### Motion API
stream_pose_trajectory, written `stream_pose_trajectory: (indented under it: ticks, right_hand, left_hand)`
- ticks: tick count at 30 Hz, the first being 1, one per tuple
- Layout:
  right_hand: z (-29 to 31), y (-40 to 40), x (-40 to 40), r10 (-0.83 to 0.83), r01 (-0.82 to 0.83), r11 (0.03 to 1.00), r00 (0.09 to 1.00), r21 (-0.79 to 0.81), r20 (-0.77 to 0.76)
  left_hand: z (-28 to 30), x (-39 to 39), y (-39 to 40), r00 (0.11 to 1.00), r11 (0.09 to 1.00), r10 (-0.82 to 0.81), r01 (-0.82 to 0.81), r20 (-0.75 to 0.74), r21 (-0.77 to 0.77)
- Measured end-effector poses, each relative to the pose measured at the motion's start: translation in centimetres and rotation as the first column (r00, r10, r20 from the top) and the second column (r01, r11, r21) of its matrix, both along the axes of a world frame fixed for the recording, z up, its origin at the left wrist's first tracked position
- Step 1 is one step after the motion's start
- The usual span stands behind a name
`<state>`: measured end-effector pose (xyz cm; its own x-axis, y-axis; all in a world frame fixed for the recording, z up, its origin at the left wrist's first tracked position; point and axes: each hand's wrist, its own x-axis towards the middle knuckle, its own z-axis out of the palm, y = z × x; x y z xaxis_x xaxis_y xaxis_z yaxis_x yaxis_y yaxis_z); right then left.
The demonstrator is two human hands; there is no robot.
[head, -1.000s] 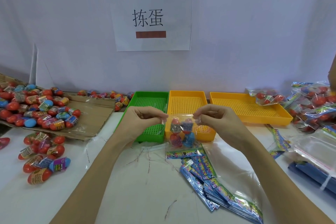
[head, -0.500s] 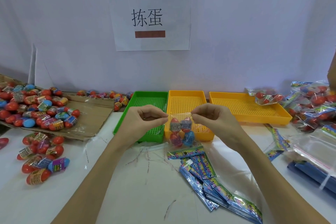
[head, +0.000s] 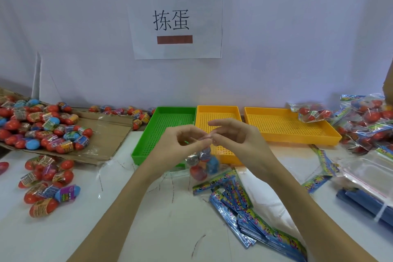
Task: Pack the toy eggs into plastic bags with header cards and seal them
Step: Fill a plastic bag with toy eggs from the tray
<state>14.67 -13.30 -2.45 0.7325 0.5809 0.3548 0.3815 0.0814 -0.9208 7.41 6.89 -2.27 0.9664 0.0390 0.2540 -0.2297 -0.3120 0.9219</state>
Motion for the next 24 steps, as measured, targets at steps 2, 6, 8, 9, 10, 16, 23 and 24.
stream_pose_trajectory:
  ticks: [2, 6, 8, 9, 10, 16, 23, 24]
  right_hand:
    - [0.0, 0.2, -0.1, -0.023, 0.024, 0.999, 0.999, 0.028, -0.029]
    - [0.2, -0.4, 0.3, -0.106, 0.100, 0.987, 0.994, -0.129, -0.039]
    - [0.0, -0.5, 0.4, -0.152, 0.150, 0.968, 0.988, -0.203, 0.006]
    - [0.0, -0.6, 0.4, -0.180, 0.178, 0.962, 0.984, -0.205, 0.007]
    - [-0.1, -0.5, 0.5, -0.205, 0.200, 0.961, 0.979, -0.189, -0.011]
    - [0.5, -0.5, 0.2, -0.231, 0.220, 0.970, 0.968, -0.105, -0.101]
    - [0.7, -0.6, 0.2, -0.298, 0.297, 0.954, 0.944, -0.031, -0.142]
    - [0.7, -0.7, 0.2, -0.293, 0.291, 0.956, 0.944, -0.034, -0.153]
  left_hand:
    - [-0.1, 0.2, -0.5, 0.997, 0.997, 0.079, -0.079, 0.011, -0.008]
    - [-0.1, 0.4, -0.3, 0.966, 0.947, 0.259, -0.252, 0.007, -0.198]
    - [0.0, 0.5, -0.1, 0.950, 0.909, 0.312, -0.304, -0.021, -0.284]
    - [0.0, 0.5, 0.0, 0.946, 0.894, 0.322, -0.317, -0.039, -0.318]
    - [0.1, 0.5, 0.1, 0.946, 0.882, 0.319, -0.318, -0.056, -0.348]
    - [0.1, 0.4, 0.4, 0.970, 0.884, 0.226, -0.243, -0.090, -0.399]
    - [-0.2, 0.9, 0.3, 0.980, 0.783, 0.120, -0.190, -0.156, -0.592]
    - [-0.2, 0.9, 0.2, 0.982, 0.789, 0.088, -0.170, -0.165, -0.590]
